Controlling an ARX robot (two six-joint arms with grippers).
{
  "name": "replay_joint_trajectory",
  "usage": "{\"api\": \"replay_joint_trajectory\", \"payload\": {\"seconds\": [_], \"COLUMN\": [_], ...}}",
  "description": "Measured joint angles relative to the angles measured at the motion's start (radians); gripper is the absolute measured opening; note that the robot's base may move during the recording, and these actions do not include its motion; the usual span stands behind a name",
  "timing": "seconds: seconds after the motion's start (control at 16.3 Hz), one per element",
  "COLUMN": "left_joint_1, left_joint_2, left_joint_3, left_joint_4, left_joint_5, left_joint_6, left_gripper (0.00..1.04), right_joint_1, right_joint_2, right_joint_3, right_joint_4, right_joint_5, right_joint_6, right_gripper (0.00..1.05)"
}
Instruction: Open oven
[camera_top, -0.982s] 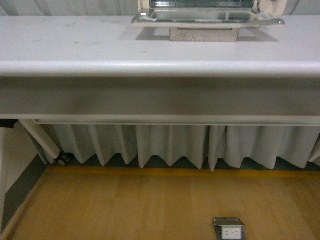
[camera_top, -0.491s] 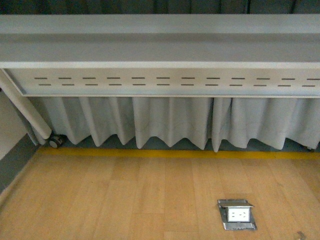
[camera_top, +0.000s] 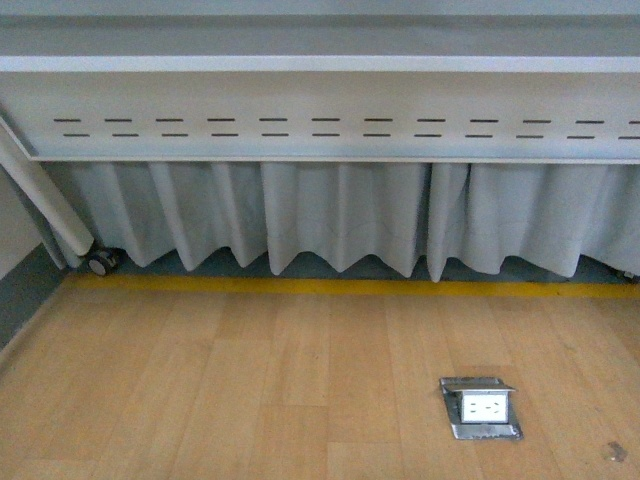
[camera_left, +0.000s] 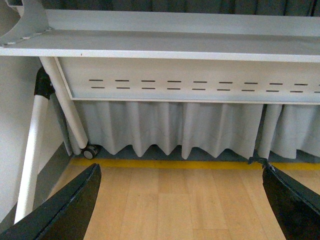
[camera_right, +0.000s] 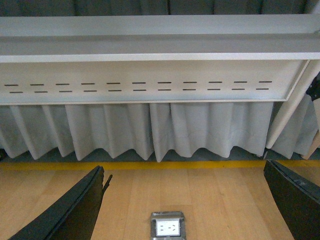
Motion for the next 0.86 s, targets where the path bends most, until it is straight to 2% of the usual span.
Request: {"api": "replay_joint_trajectory", "payload": {"seconds": [0.86], "left_joint_1": [0.000], "left_joint_2": [0.000], "left_joint_3": [0.000], "left_joint_4": [0.000], "left_joint_5": [0.000], "left_joint_6": [0.000], "left_gripper": [0.98], "right_joint_1": [0.000], "right_joint_2": [0.000], "right_joint_3": [0.000], "right_joint_4": [0.000], "right_joint_5": [0.000], "right_joint_6": [0.000], "right_gripper": [0.98]}}
